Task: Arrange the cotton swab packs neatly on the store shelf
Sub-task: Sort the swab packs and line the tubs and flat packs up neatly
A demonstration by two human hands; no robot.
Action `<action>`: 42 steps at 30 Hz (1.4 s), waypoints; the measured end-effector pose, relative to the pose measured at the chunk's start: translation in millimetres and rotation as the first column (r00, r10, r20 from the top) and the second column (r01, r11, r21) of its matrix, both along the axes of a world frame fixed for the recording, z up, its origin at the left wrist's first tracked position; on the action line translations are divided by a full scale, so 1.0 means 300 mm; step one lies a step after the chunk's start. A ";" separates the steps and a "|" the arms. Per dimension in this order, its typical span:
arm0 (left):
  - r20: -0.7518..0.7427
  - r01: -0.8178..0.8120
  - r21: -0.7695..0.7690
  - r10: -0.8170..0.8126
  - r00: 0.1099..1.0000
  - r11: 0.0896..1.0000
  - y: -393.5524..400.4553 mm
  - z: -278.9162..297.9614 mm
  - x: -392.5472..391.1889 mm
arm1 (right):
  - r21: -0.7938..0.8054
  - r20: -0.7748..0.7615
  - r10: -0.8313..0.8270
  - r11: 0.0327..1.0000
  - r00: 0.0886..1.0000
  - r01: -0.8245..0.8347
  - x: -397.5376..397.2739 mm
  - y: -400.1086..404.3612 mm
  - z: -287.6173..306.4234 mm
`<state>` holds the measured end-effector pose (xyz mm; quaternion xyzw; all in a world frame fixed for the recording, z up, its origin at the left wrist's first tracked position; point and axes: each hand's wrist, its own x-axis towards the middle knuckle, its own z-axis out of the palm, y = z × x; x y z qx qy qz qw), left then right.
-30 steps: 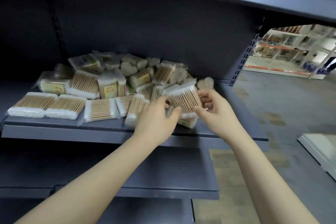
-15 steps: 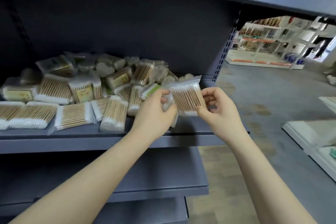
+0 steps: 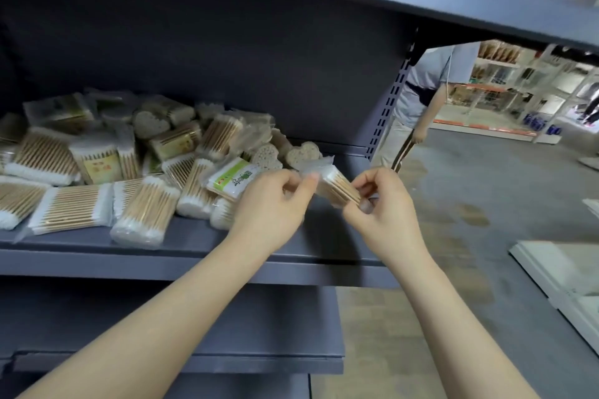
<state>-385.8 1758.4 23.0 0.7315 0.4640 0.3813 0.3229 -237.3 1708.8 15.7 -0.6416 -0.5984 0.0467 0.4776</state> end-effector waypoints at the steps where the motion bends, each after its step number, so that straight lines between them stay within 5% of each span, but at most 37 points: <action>1: -0.014 -0.014 0.012 0.014 1.000 1.000 -0.001 0.001 0.016 | 0.016 0.029 -0.010 1.000 1.000 0.010 0.014 0.002 -0.007; 9: -0.031 -0.101 -0.025 0.100 0.995 0.995 -0.008 -0.011 0.115 | 0.131 0.271 -0.047 0.991 0.961 0.012 0.097 0.018 -0.063; 20: -0.030 -0.119 -0.083 0.117 0.993 0.989 0.032 -0.023 0.194 | 0.138 0.274 -0.036 0.990 0.961 -0.003 0.116 0.030 -0.132; 32: 0.131 -0.084 -0.124 0.100 0.986 0.989 0.092 -0.050 0.199 | 0.045 -0.025 0.041 0.998 0.999 -0.040 0.148 0.004 -0.151; 38: 0.169 -0.026 -0.143 0.050 0.984 0.989 0.111 -0.049 0.186 | -0.247 -0.233 0.049 0.963 0.971 -0.108 0.182 0.032 -0.113; 42: 0.171 -0.003 -0.089 0.018 0.985 0.996 0.119 -0.031 0.179 | -0.199 -0.299 0.077 0.970 0.951 -0.141 0.163 0.044 -0.107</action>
